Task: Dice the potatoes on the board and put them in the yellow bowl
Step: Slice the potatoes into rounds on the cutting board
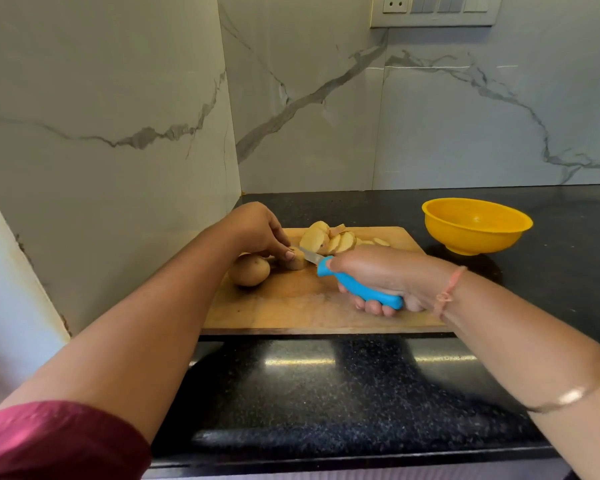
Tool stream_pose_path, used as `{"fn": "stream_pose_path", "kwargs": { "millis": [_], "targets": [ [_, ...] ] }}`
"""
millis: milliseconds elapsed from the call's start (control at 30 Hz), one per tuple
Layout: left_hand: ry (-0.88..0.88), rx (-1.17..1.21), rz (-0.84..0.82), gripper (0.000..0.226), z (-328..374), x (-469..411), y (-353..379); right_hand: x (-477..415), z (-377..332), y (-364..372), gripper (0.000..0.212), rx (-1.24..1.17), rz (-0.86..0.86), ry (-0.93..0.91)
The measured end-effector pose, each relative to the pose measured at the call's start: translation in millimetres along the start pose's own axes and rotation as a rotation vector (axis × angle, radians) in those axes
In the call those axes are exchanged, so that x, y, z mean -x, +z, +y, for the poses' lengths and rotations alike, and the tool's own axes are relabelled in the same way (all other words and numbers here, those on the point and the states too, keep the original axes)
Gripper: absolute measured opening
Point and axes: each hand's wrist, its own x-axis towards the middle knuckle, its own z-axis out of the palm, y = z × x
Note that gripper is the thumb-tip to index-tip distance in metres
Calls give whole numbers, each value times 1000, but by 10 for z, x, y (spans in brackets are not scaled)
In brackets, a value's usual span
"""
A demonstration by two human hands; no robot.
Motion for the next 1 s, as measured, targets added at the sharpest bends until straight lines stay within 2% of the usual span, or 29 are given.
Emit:
{"fn": "stream_pose_path", "kwargs": {
  "millis": [200,300,500,633,1000],
  "targets": [
    [0,36,14,29,-13,20,25,62,10,23,32,38,-11,9],
    [-12,58,32,30,-19,32,36,-16,-41,80,33,-90,-99,26],
    [-45,62,56,30,-27,21,49,93,89,59,31,-239,-147,51],
    [-57,64,75,30,-12,31,63,59,6,105,37,-143,-91,25],
    [-67,25,24,33,50,56,18,98,12,115,37,-104,-72,48]
  ]
}}
